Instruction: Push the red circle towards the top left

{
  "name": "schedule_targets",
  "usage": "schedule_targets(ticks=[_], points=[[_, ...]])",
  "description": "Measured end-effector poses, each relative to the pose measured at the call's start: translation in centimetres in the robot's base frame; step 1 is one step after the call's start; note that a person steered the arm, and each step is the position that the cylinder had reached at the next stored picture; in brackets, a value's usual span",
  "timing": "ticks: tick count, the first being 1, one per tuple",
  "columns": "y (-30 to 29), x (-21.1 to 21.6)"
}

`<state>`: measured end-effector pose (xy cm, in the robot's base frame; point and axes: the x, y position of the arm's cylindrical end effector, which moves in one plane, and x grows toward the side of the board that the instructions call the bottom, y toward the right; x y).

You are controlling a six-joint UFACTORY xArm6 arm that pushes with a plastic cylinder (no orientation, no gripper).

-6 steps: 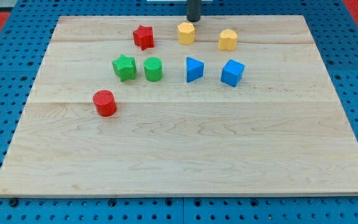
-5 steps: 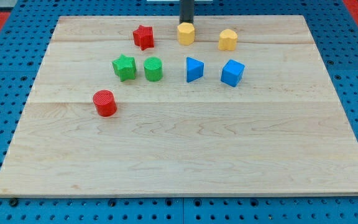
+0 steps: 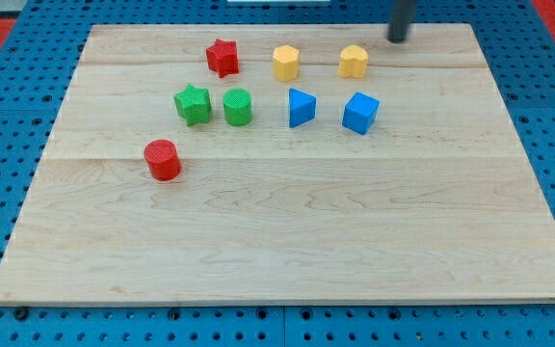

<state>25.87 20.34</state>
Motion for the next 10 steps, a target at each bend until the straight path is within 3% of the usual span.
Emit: schedule_targets(ticks=[1, 2, 4, 5, 6, 8, 10], points=[[-1.7, 13.6], [-9.2, 19.9], [-32.1, 19.8], [-39.5, 21.4], [-44.3, 19.9], [-44.6, 9.6], [-41.8, 3.0]])
